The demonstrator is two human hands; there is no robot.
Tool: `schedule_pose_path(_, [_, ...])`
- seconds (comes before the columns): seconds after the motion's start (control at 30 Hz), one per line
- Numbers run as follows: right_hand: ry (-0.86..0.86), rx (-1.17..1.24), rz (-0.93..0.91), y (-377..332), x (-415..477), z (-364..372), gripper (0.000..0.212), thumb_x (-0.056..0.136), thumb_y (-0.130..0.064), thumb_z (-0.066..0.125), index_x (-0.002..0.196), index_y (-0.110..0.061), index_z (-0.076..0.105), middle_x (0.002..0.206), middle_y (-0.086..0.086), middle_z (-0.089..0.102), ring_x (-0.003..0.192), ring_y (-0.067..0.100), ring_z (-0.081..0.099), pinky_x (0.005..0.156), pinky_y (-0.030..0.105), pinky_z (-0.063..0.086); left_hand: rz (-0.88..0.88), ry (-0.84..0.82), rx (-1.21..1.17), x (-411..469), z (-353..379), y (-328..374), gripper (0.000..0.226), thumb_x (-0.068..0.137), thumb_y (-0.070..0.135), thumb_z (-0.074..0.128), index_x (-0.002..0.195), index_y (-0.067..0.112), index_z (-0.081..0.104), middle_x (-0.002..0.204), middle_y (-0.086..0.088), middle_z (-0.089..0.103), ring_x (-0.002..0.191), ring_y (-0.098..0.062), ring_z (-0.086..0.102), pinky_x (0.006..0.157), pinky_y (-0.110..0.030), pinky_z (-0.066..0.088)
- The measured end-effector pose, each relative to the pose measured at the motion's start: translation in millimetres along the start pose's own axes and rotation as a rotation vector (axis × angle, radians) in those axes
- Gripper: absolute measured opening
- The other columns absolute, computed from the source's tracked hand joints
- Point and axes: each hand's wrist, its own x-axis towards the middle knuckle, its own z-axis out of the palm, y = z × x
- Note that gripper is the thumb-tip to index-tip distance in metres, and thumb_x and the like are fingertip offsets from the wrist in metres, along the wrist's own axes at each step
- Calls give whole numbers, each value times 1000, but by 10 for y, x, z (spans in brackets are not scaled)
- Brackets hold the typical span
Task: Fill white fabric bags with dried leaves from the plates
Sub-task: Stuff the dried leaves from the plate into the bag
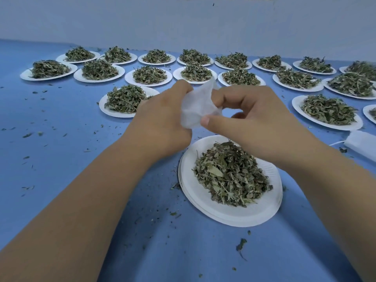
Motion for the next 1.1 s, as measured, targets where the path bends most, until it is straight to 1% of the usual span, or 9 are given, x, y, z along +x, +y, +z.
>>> schedule_pose_path(0.17, [-19, 124, 104, -32, 19, -118, 15, 90, -17, 74, 92, -2, 70, 78, 10, 63, 60, 21, 40, 56, 20, 36, -37, 52, 112, 27, -19, -44, 40, 72, 12, 65, 97, 29, 40, 79, 14, 46, 74, -24, 46, 72, -37, 34])
schedule_pose_path(0.27, [-54, 90, 119, -63, 4, -144, 5, 92, -17, 72, 94, -13, 75, 87, 7, 75, 63, 28, 46, 63, 22, 39, -19, 34, 119, 14, 5, -52, 31, 72, 13, 62, 93, 26, 43, 75, 12, 45, 67, -18, 45, 64, -33, 28])
schedule_pose_path(0.33, [45, 40, 101, -27, -23, -175, 7, 92, -17, 71, 92, -19, 78, 82, 3, 76, 56, 17, 53, 56, 16, 42, -42, 21, 100, 16, 0, -63, 26, 72, 12, 61, 86, 25, 43, 73, 9, 46, 65, -11, 45, 57, -31, 24])
schedule_pose_path(0.43, [209, -47, 101, 85, -133, -315, 13, 92, -19, 69, 86, -26, 79, 87, 3, 76, 72, 28, 65, 66, 45, 51, -83, 17, 39, 30, -17, -82, 24, 73, 13, 62, 82, 24, 43, 71, 6, 47, 63, -12, 47, 54, -29, 26])
schedule_pose_path(0.5, [33, -153, 99, 163, -236, -409, 5, 88, -35, 73, 92, -36, 76, 96, -9, 74, 68, 2, 62, 65, 23, 47, -97, 19, -5, 35, -25, -67, 20, 75, 15, 64, 86, 22, 47, 73, 4, 49, 64, -12, 47, 54, -30, 30])
schedule_pose_path(0.6, [-399, -417, 130, 206, -359, -425, 47, 72, -74, 65, 116, -59, 62, 121, -31, 62, 108, -9, 58, 85, 23, 45, -125, -24, -83, 43, -24, -25, 18, 79, 19, 64, 93, 21, 53, 78, 3, 53, 65, -11, 48, 54, -30, 33])
schedule_pose_path(0.67, [-492, -507, 96, 212, -374, -371, 55, 72, -78, 63, 125, -62, 55, 128, -38, 56, 118, -12, 52, 89, 19, 42, -128, -63, -89, 39, -36, -13, 17, 80, 18, 65, 92, 20, 52, 79, 2, 54, 65, -12, 47, 55, -30, 33])
schedule_pose_path(0.8, [-325, -410, 41, 185, -361, -328, 30, 79, -54, 73, 109, -53, 71, 108, -31, 69, 94, -13, 59, 77, 7, 42, -83, -145, -18, 12, -99, -25, 21, 78, 12, 65, 82, 21, 47, 75, 0, 51, 63, -15, 46, 53, -31, 32])
schedule_pose_path(1.1, [-23, -240, 25, 173, -326, -450, 19, 74, -41, 80, 93, -46, 76, 84, -15, 74, 67, 17, 69, 67, 20, 56, -23, -199, 187, -2, -235, -35, 30, 72, 4, 61, 85, 27, 48, 75, 6, 53, 67, -13, 49, 54, -29, 29])
